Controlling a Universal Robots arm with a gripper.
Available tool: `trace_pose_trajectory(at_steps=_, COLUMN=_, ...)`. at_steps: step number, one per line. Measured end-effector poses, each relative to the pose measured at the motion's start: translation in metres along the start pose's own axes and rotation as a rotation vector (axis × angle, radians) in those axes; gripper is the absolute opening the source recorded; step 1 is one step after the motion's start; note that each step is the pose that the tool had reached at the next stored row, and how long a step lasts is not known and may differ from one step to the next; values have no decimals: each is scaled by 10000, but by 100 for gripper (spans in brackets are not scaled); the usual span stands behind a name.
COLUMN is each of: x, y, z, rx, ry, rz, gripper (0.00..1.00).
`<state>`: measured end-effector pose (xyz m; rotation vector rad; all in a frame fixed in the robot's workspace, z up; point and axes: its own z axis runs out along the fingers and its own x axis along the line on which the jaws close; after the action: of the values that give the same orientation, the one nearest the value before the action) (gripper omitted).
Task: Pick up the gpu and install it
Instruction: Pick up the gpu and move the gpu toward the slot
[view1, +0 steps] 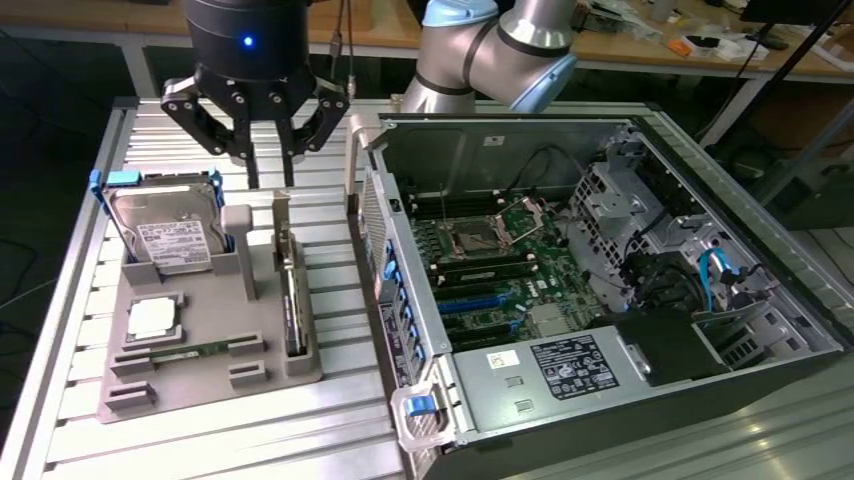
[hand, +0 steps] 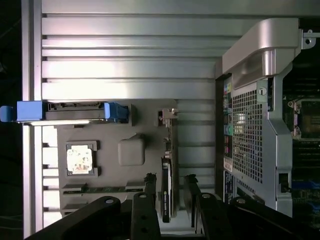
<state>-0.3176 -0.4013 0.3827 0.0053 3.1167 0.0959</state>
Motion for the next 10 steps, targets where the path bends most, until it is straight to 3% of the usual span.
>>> trace_pose_trajectory(at_steps=10, x=3, y=-15, z=159, rx=0, ry=0, rz=-1, gripper=36)
